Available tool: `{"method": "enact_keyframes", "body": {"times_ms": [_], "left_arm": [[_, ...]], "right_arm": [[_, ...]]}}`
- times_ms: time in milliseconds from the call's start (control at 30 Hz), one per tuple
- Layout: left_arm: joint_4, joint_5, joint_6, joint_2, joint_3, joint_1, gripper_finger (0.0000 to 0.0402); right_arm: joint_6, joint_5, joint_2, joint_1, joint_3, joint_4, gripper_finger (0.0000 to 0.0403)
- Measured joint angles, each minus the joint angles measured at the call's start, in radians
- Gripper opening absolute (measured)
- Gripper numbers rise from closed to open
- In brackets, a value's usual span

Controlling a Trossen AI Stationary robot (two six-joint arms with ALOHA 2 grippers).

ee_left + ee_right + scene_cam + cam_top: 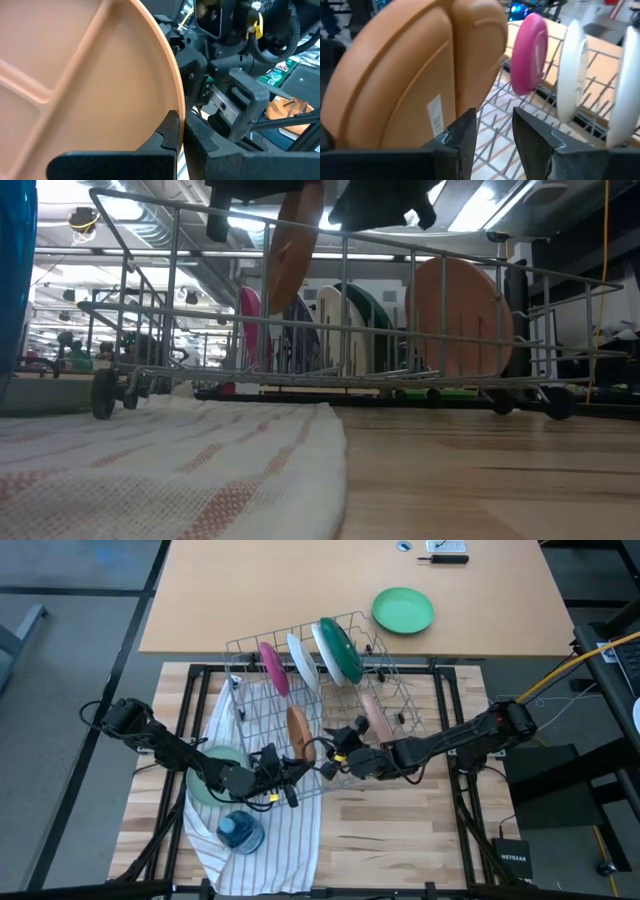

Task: Sort dishes
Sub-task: Put the brown plate into the dish rack

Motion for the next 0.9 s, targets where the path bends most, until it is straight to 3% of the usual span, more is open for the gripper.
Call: {"method": "enact_keyframes", "body": {"times_ms": [600, 900], "left_arm": [[-0.134, 0.010, -0.101, 0.001, -0.002, -0.009, 0.0001], [-0.174, 0.019, -0.116, 0.001, -0.002, -0.010, 0.0026]], "right_arm": [[-0.059, -0.185, 0.008, -0.005, -0.002, 0.119, 0.0129], [-0.059, -0.227, 0.008, -0.005, -0.002, 0.125, 0.0129]]}}
